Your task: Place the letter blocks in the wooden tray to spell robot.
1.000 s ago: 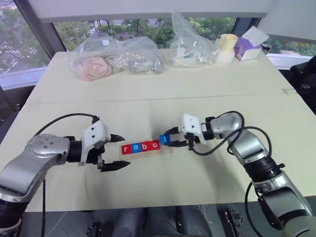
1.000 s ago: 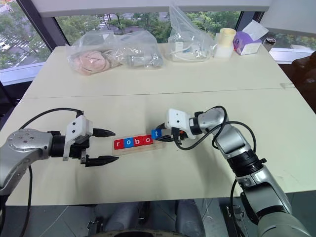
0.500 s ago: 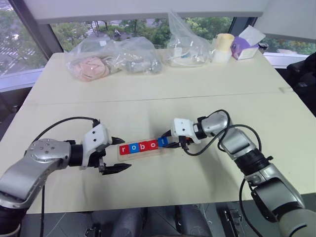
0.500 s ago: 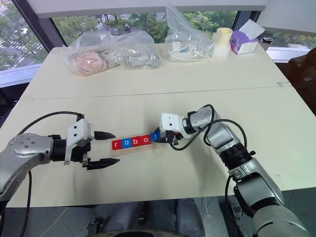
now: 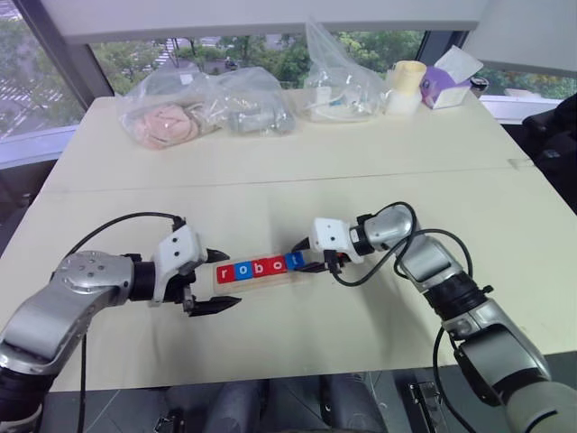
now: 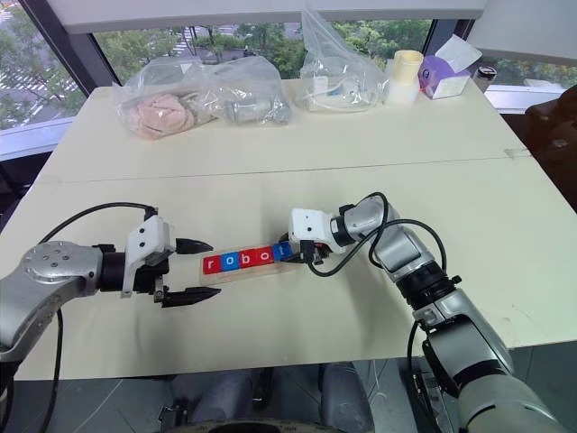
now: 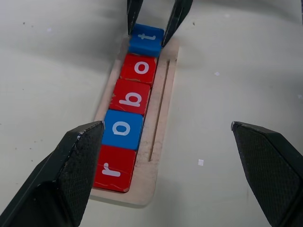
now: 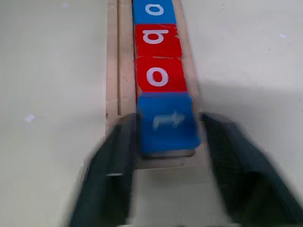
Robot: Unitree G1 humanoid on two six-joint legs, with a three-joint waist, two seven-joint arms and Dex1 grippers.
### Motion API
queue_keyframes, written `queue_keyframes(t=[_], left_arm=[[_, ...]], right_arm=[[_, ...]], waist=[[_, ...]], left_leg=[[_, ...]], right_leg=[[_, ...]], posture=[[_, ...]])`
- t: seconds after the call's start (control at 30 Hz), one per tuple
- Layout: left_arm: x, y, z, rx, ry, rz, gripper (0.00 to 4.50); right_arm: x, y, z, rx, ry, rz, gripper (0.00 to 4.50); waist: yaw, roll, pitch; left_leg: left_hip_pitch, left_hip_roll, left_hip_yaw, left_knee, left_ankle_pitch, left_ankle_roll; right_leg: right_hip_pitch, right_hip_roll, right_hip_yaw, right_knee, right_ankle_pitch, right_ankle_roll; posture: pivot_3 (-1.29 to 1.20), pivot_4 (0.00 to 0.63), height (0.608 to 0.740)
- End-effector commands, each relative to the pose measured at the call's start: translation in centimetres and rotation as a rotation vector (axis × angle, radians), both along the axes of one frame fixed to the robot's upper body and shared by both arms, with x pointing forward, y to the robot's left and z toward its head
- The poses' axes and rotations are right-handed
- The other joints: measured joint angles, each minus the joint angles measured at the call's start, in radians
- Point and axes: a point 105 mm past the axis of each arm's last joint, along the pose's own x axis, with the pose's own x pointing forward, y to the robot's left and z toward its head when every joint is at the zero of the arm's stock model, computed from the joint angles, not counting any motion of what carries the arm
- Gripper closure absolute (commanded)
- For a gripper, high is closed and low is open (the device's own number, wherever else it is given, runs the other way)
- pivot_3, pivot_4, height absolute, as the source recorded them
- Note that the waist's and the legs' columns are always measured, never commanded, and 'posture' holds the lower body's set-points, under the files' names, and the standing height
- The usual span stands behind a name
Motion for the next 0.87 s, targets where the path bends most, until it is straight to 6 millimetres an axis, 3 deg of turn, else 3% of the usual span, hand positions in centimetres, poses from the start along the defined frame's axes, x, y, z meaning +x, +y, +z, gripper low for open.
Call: queue_keyframes(t=[0.03,0.2,0.37,0.53,0.6,0.7,0.87], left_arm=[[0.1,-0.2,0.6,-0.002,-0.038,-0.016,0.00],[0.2,-0.2,0.6,-0.001,-0.041,-0.014,0.00],[0.6,0.7,1.2,-0.020,-0.054,0.033,0.00],[1.8,2.9,3.6,-0.186,-0.082,0.203,0.00],[2.0,4.3,4.1,-0.259,-0.074,0.280,0.00],[1.6,6.3,3.1,-0.237,-0.064,0.379,0.00],[-0.7,6.5,1.8,-0.283,-0.015,0.451,0.00]], right_arm=[[0.6,0.4,1.5,0.038,-0.072,-0.003,0.19],[1.0,0.0,3.0,0.092,-0.099,-0.044,0.05],[1.3,-1.7,5.0,0.198,-0.093,-0.174,0.05],[0.0,-3.5,7.4,0.445,0.096,-0.332,0.05],[-1.1,-4.6,7.5,0.485,0.165,-0.374,0.05],[-2.4,-6.5,7.1,0.502,0.222,-0.468,0.05],[-4.3,-9.2,5.7,0.479,0.274,-0.619,0.05]], waist=[[0.000,0.000,0.000],[0.001,0.000,0.000],[0.002,0.000,0.000],[0.004,0.000,0.000],[0.005,0.000,0.000],[0.002,0.000,0.000],[0.006,0.000,0.000]], left_leg=[[0.000,0.000,0.000,0.000,0.000,0.000],[0.000,0.000,0.000,0.000,0.000,0.000],[0.000,0.000,0.000,0.000,0.000,0.000],[0.000,0.000,-0.001,0.000,0.000,0.000],[0.000,0.000,-0.001,0.000,0.000,0.000],[0.000,0.000,0.000,0.000,0.000,0.000],[-0.001,0.000,0.001,-0.001,0.000,0.000]], right_leg=[[0.000,0.000,0.000,0.000,0.000,0.000],[0.000,0.000,0.000,0.000,0.000,0.000],[0.000,0.000,0.000,0.000,0.000,0.000],[0.000,-0.001,0.000,0.000,0.000,0.000],[0.000,-0.001,0.000,0.000,0.000,0.000],[-0.001,-0.003,0.000,0.000,0.000,0.000],[-0.001,-0.004,0.002,-0.001,-0.002,-0.003]], posture=[[0.00,0.150,0.740],[0.00,0.150,0.740],[0.00,0.150,0.740],[0.00,0.150,0.740],[0.00,0.150,0.740],[0.00,0.150,0.740],[0.00,0.150,0.740]])
